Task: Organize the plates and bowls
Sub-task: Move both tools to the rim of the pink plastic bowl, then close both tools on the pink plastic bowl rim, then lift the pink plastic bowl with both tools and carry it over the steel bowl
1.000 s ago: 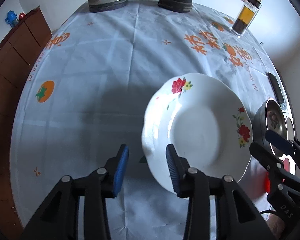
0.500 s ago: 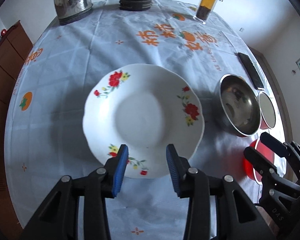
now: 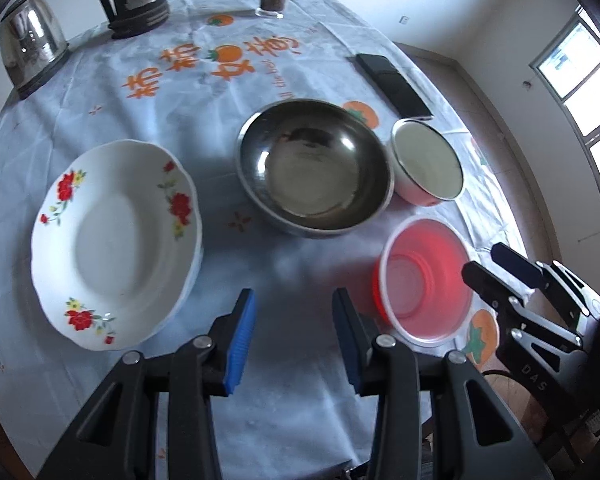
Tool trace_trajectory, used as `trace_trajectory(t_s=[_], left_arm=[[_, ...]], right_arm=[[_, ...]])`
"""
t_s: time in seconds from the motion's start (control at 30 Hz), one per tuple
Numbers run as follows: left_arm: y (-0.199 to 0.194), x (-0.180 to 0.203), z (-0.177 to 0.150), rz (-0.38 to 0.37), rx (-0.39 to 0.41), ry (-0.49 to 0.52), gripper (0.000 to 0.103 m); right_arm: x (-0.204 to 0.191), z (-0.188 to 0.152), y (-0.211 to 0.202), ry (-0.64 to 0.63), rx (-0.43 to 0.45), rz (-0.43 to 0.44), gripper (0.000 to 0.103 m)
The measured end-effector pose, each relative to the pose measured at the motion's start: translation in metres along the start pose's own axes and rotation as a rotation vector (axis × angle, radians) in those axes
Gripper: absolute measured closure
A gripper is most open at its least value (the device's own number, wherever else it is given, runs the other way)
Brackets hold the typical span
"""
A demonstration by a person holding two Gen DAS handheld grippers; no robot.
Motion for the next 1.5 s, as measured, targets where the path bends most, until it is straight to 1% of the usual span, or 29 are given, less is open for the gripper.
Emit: trace_trajectory(t_s=[0.07,0.13,0.33,0.4,0.43,0.53,0.6,0.67,0.83,0.9,1.0,1.03,1.07,1.1,1.17,1.37,1.5], left_arm=[[0.004,0.015,0.000,-0.025,-0.014,0.026,0.064],[0.008,0.028,-0.001,-0.046,-0.026,0.043,0.066],[0.017,0.046,-0.001,-0.023,-0.040,0.084,0.067],[0.021,0.049,-0.002,-0.019,-0.047,0.093,0.070],[0.022,0.051,-0.002,-0.017,-0.051,0.094,0.071],[0.030,0.053,-0.004,-0.019,-0.069,0.089,0.075],[0.033,0.053,-0.005,-0.022,-0.081,0.086,0.080],[0.037,0.054,-0.006,-0.029,-0.092,0.082,0.082],[0.040,0.058,-0.007,-0.037,-0.101,0.088,0.082],[0.042,0.058,-0.008,-0.041,-0.106,0.089,0.085],[0.046,0.058,-0.008,-0.046,-0.119,0.088,0.085],[0.047,0.058,-0.009,-0.049,-0.122,0.089,0.086],[0.047,0.058,-0.009,-0.049,-0.124,0.092,0.087],[0.048,0.058,-0.010,-0.049,-0.125,0.094,0.090],[0.049,0.059,-0.011,-0.052,-0.128,0.100,0.094],[0.048,0.056,-0.010,-0.048,-0.117,0.103,0.095],[0.041,0.056,-0.008,-0.052,-0.105,0.106,0.095]], right_arm=[[0.011,-0.005,0.001,0.015,-0.003,-0.008,0.057],[0.019,-0.009,0.003,0.029,-0.010,-0.011,0.057],[0.037,-0.016,0.007,0.052,-0.018,-0.021,0.058],[0.042,-0.018,0.009,0.056,-0.025,-0.022,0.060],[0.044,-0.020,0.010,0.058,-0.031,-0.020,0.063],[0.046,-0.022,0.015,0.069,-0.045,-0.006,0.065],[0.047,-0.023,0.015,0.066,-0.046,-0.001,0.065],[0.047,-0.023,0.016,0.065,-0.049,0.004,0.067],[0.046,-0.026,0.021,0.068,-0.066,0.015,0.071],[0.045,-0.026,0.023,0.068,-0.072,0.022,0.074],[0.042,-0.029,0.026,0.061,-0.086,0.034,0.077],[0.041,-0.030,0.028,0.060,-0.093,0.039,0.078],[0.041,-0.031,0.029,0.062,-0.099,0.043,0.082],[0.040,-0.032,0.031,0.064,-0.104,0.050,0.085],[0.039,-0.033,0.032,0.069,-0.112,0.063,0.092],[0.036,-0.033,0.032,0.075,-0.114,0.085,0.093],[0.035,-0.030,0.028,0.062,-0.105,0.079,0.093]])
Point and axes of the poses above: each gripper's, at about its wrist camera, not at the fingertips, and y roughly the way its jaws point, x to its right, z to its top, the point moved 8 cm from there along y, roughly the way its jaws point, and after that the axes turned 4 degrees about -z, right-handed, at the moved point
